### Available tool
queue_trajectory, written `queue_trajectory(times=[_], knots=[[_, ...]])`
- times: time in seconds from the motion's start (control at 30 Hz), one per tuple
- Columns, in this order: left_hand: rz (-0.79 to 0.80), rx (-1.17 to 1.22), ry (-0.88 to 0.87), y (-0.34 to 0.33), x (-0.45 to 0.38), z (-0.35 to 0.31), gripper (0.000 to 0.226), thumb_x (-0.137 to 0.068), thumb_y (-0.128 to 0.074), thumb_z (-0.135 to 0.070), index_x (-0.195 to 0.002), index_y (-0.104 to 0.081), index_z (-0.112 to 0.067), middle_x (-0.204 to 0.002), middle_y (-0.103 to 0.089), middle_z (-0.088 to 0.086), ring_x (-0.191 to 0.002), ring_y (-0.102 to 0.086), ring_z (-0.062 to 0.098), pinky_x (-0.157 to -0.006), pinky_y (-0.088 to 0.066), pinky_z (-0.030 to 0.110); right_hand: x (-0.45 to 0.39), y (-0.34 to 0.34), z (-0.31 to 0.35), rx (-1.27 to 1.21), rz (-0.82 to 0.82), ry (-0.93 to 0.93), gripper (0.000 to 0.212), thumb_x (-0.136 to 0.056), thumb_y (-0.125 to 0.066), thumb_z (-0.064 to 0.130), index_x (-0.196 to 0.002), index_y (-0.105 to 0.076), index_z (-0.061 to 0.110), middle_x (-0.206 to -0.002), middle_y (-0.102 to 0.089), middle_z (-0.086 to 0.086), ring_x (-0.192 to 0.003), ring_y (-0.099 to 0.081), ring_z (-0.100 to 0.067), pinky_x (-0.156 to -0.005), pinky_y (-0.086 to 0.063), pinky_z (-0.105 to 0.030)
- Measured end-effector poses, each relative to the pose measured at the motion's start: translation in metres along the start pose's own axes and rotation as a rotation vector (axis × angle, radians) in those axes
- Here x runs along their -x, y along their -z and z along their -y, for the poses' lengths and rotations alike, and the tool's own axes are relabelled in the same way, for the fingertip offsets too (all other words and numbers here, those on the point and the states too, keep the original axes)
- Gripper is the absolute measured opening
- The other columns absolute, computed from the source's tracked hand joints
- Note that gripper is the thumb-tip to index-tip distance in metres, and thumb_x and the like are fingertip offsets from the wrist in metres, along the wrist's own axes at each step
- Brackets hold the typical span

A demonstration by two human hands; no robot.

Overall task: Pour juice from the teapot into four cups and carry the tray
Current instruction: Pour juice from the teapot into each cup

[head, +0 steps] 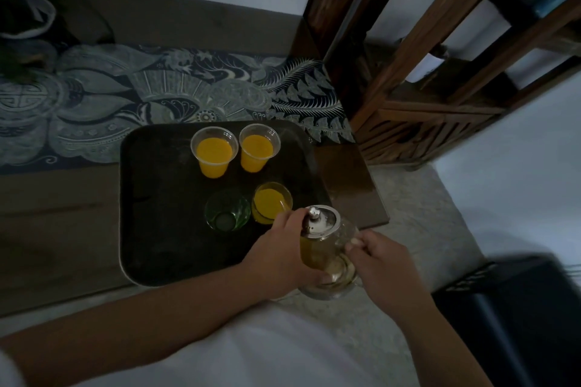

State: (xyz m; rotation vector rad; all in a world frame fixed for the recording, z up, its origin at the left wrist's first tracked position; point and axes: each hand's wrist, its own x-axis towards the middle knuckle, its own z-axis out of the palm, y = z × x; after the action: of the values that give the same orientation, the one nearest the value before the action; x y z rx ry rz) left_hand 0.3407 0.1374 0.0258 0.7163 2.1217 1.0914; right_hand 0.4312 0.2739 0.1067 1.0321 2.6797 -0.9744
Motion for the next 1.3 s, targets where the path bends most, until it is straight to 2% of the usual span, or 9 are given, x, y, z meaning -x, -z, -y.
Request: queue_trajectory(times=[0.13,0.2,0.4,0.53,0.73,0.83,1.03,1.13,1.3], knots=[[-0.016,-0.066,-0.016,-0.005,0.000,-0.002,0.115,-0.063,-0.085,-0.053,-0.151,-0.017,-0.025,-0.150,-0.025,-0.007,-0.130,-0.044,0.017,-0.097,-0.043,0.028,-0.001,-0.006,-0.014,-0.033,-0.013,0.016,0.027,-0.090,-0.057,0.023,-0.072,-0.056,0.003,-0.058,-0.051,0.000,-0.052,-0.043,-0.008,-0.053,-0.036,-0.029],[-0.021,-0.102,-0.024,-0.007,0.000,-0.004,0.114,-0.064,-0.085,-0.052,-0.151,-0.016,-0.024,-0.150,-0.025,-0.005,-0.130,-0.044,0.018,-0.096,-0.042,0.027,-0.001,-0.008,-0.021,-0.045,-0.025,0.028,0.026,-0.090,-0.057,0.022,-0.073,-0.058,0.002,-0.059,-0.051,-0.002,-0.049,-0.041,-0.004,-0.049,-0.034,-0.021],[-0.058,-0.217,-0.043,-0.015,-0.002,-0.006,0.115,-0.061,-0.082,-0.061,-0.149,-0.018,-0.025,-0.147,-0.028,-0.003,-0.132,-0.042,0.021,-0.106,-0.043,0.037,0.000,-0.011,-0.035,-0.137,-0.050,0.059,0.026,-0.091,-0.060,0.014,-0.071,-0.056,-0.003,-0.055,-0.048,-0.001,-0.047,-0.040,-0.005,-0.045,-0.034,-0.016],[-0.101,-0.249,-0.053,-0.020,0.001,-0.011,0.113,-0.062,-0.081,-0.061,-0.148,-0.016,-0.028,-0.147,-0.027,-0.004,-0.134,-0.039,0.022,-0.107,-0.040,0.040,-0.001,-0.009,-0.044,-0.145,-0.071,0.095,0.028,-0.090,-0.063,0.014,-0.068,-0.055,-0.002,-0.050,-0.045,0.006,-0.047,-0.041,-0.005,-0.044,-0.032,-0.016],[-0.240,-0.289,-0.071,-0.028,0.007,-0.025,0.108,-0.066,-0.077,-0.060,-0.149,-0.017,-0.027,-0.148,-0.027,-0.004,-0.134,-0.036,0.019,-0.107,-0.038,0.034,-0.007,0.003,-0.048,-0.083,-0.047,0.138,0.025,-0.082,-0.072,0.021,-0.072,-0.061,0.001,-0.055,-0.054,-0.004,-0.046,-0.043,-0.008,-0.045,-0.037,-0.017],[-0.315,-0.294,-0.059,-0.033,0.010,-0.031,0.108,-0.064,-0.076,-0.065,-0.148,-0.018,-0.029,-0.147,-0.028,-0.005,-0.133,-0.037,0.020,-0.105,-0.040,0.036,-0.014,0.010,-0.050,-0.027,-0.023,0.152,0.025,-0.079,-0.075,0.025,-0.073,-0.062,0.004,-0.058,-0.060,-0.007,-0.051,-0.047,-0.013,-0.049,-0.038,-0.027],[-0.439,-0.321,0.004,-0.036,0.018,-0.045,0.113,-0.063,-0.077,-0.065,-0.148,-0.010,-0.035,-0.151,-0.022,-0.007,-0.139,-0.027,0.021,-0.109,-0.035,0.040,-0.028,0.024,-0.048,0.036,-0.009,0.331,0.038,-0.081,-0.073,0.026,-0.061,-0.048,0.006,-0.051,-0.050,-0.007,-0.049,-0.043,-0.016,-0.049,-0.032,-0.032],[-0.483,-0.321,0.032,-0.038,0.025,-0.050,0.118,-0.062,-0.078,-0.066,-0.149,-0.006,-0.034,-0.154,-0.017,-0.006,-0.142,-0.020,0.021,-0.113,-0.030,0.039,-0.033,0.030,-0.044,0.000,0.021,0.401,0.049,-0.081,-0.072,0.025,-0.053,-0.033,0.017,-0.044,-0.037,0.002,-0.044,-0.037,-0.011,-0.046,-0.028,-0.025],[-0.545,-0.346,0.069,-0.044,0.036,-0.057,0.127,-0.059,-0.084,-0.060,-0.150,0.000,-0.032,-0.155,-0.014,-0.004,-0.143,-0.015,0.021,-0.115,-0.027,0.040,-0.041,0.035,-0.043,-0.029,0.088,0.479,0.052,-0.080,-0.071,0.030,-0.052,-0.030,0.018,-0.046,-0.046,0.011,-0.051,-0.045,-0.007,-0.046,-0.029,-0.025]])
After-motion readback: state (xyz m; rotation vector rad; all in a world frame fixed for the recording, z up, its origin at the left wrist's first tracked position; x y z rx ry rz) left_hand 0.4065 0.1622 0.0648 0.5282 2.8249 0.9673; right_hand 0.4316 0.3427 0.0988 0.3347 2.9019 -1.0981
